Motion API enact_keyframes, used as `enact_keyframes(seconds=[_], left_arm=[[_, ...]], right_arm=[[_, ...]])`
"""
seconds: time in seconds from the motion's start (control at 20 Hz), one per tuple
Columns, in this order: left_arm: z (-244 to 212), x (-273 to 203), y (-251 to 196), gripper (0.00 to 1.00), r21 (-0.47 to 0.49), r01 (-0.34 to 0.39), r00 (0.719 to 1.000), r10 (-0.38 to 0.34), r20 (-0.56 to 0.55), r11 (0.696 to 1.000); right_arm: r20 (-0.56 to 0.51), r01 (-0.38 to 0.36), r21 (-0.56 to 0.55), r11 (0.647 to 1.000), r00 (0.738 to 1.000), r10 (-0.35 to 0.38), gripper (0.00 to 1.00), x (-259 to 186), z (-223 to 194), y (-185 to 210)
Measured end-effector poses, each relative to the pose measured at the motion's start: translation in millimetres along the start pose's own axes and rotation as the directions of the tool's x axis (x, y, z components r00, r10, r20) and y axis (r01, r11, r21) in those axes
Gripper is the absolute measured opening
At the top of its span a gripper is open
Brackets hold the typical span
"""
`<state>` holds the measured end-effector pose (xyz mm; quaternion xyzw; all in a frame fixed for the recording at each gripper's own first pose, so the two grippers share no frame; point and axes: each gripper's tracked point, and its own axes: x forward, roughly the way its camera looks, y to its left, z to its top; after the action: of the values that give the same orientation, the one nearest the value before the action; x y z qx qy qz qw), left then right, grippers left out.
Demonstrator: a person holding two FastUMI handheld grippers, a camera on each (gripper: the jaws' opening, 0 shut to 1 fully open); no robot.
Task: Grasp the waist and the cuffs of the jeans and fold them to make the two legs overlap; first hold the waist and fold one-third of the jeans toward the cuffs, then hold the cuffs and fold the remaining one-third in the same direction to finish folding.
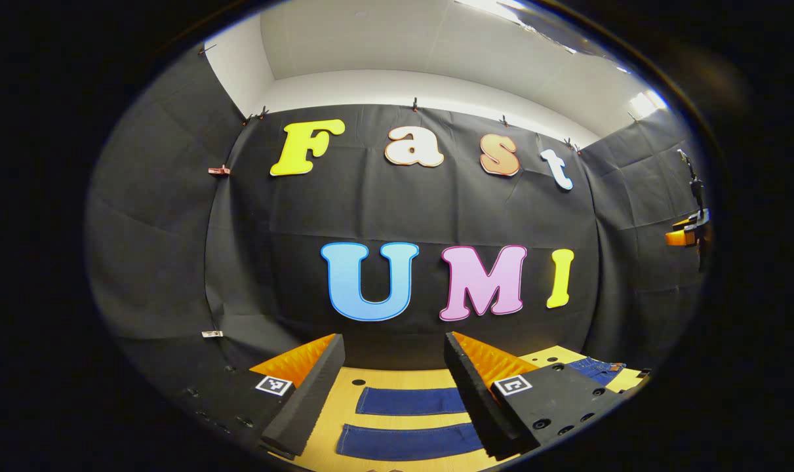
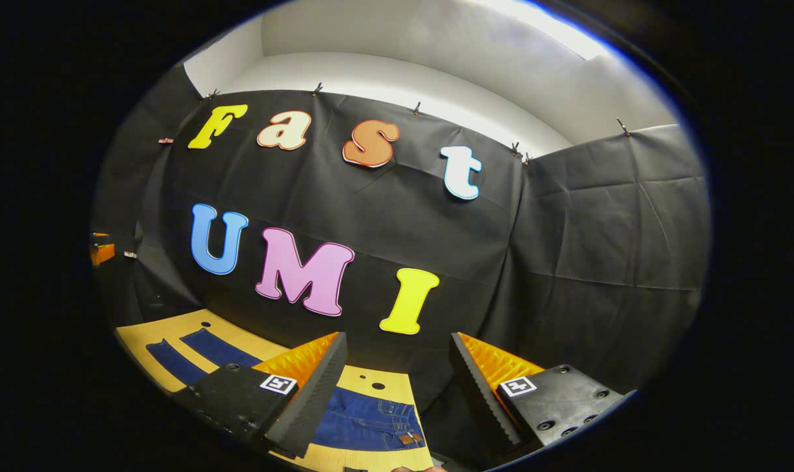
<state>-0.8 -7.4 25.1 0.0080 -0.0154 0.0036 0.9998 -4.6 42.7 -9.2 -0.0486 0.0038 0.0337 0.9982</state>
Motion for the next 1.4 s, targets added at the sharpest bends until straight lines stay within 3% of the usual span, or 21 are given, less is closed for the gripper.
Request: enact_keyframes(seconds=[0.35,0.5,0.6,0.75,0.85,0.95,1.1,1.25,1.35,1.4], left_arm=[[-18.9,-4.2,13.7,0.96,0.024,0.007,0.998,-0.005,-0.058,1.0],[-42.9,-1.8,11.7,0.96,0.087,0.085,0.991,-0.076,-0.107,0.992],[-68.5,2.1,15.1,0.95,0.153,0.15,0.977,-0.123,-0.174,0.977],[-111.0,11.9,-0.7,0.97,0.207,0.303,0.929,-0.241,-0.28,0.93],[-150.2,11.0,-17.1,0.97,0.202,0.427,0.864,-0.332,-0.379,0.881],[-199.0,7.9,-34.4,0.97,0.198,0.551,0.776,-0.411,-0.479,0.81],[-292.2,-12.6,-47.1,0.97,0.15,0.713,0.577,-0.452,-0.68,0.685],[-362.6,-14.0,-42.7,0.98,0.172,0.823,0.436,-0.408,-0.802,0.542],[-388.4,-9.1,-34.1,0.98,0.195,0.876,0.37,-0.358,-0.857,0.441],[-396.9,-2.7,-29.6,0.98,0.202,0.894,0.348,-0.336,-0.875,0.4]], right_arm=[[-0.014,-0.052,-0.03,0.998,0.999,0.052,0.94,12.9,-5.6,19.0],[-0.051,-0.099,-0.093,0.991,0.994,0.094,0.96,26.1,-26.8,21.8],[-0.127,-0.17,-0.117,0.978,0.98,0.155,0.95,31.8,-54.6,31.5],[-0.282,-0.308,-0.119,0.944,0.922,0.266,0.96,41.8,-113.5,52.0],[-0.398,-0.372,-0.095,0.923,0.864,0.307,0.96,45.6,-160.4,61.1],[-0.484,-0.416,-0.102,0.904,0.815,0.32,0.96,54.7,-204.6,72.5],[-0.606,-0.526,-0.127,0.841,0.712,0.354,0.97,59.6,-272.3,87.1],[-0.712,-0.666,-0.132,0.734,0.579,0.397,0.96,62.5,-337.4,94.4],[-0.766,-0.757,-0.136,0.639,0.49,0.417,0.97,66.2,-375.4,96.5],[-0.782,-0.795,-0.145,0.59,0.457,0.424,0.97,72.1,-391.5,96.1]])
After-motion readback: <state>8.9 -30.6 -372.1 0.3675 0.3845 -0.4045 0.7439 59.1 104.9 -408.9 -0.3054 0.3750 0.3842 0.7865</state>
